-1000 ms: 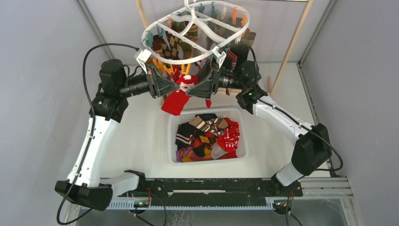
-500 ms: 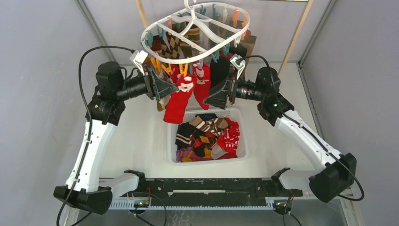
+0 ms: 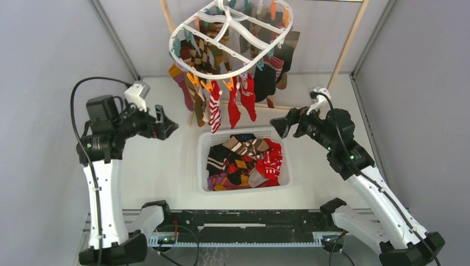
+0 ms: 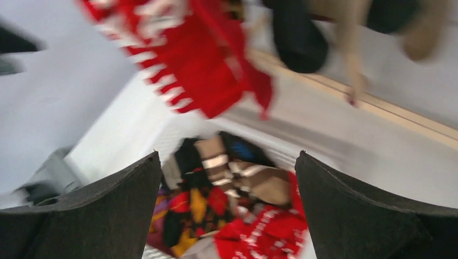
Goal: Clip the socks to the hanger
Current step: Reset both arms
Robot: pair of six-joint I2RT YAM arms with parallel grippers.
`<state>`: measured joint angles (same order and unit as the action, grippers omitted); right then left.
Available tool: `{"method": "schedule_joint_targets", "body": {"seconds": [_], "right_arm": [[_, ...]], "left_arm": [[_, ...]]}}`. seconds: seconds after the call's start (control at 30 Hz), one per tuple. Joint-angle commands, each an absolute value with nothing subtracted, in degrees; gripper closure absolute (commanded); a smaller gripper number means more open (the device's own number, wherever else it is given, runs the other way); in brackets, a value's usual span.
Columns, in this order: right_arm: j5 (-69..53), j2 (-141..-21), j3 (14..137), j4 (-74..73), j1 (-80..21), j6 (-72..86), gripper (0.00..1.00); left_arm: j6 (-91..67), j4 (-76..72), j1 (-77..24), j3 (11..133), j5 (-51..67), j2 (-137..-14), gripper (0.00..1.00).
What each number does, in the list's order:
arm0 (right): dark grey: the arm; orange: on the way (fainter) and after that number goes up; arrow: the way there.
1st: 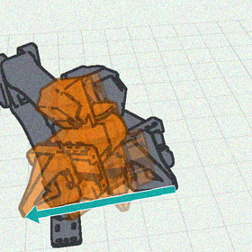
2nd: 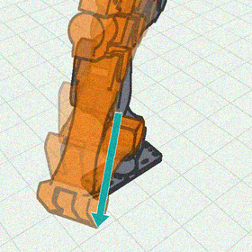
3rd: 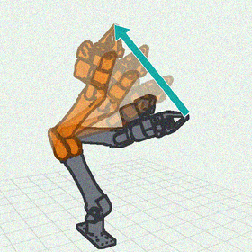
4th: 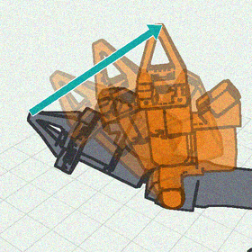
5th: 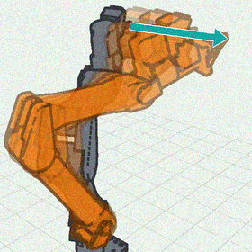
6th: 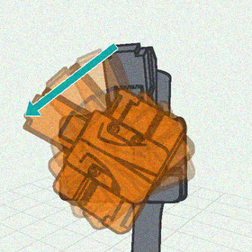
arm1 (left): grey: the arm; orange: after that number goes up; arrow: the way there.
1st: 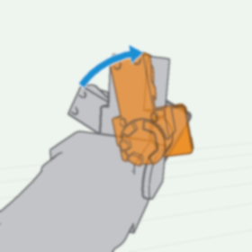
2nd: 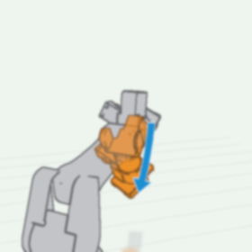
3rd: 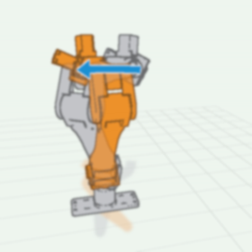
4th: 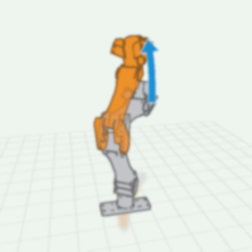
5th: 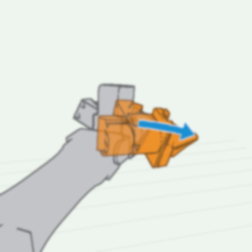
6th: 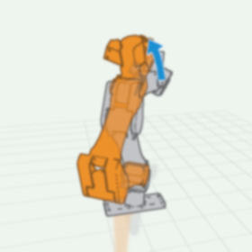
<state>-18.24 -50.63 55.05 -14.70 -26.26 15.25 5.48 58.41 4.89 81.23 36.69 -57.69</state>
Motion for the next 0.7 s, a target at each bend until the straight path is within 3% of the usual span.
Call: {"method": "schedule_joint_targets", "body": {"seconds": [0.0,0.17,0.4,0.67], "right_arm": [[8.7,-47.6,48.9,-13.7,-22.3,14.1,0.0],[30.0,-44.0,34.1,2.6,-16.3,14.8,0.0],[37.5,-52.0,21.1,23.2,-9.7,11.2,0.0],[25.5,-62.3,14.5,41.3,-2.1,10.9,0.0]], "left_arm": [[16.4,55.9,14.5,73.0,32.0,-56.5,0.0],[8.1,26.5,19.1,55.6,23.7,-58.5,0.0],[-3.6,-10.0,19.0,36.9,16.5,-65.7,0.0],[-7.8,-32.1,18.3,25.8,12.3,-70.2,0.0]]}}
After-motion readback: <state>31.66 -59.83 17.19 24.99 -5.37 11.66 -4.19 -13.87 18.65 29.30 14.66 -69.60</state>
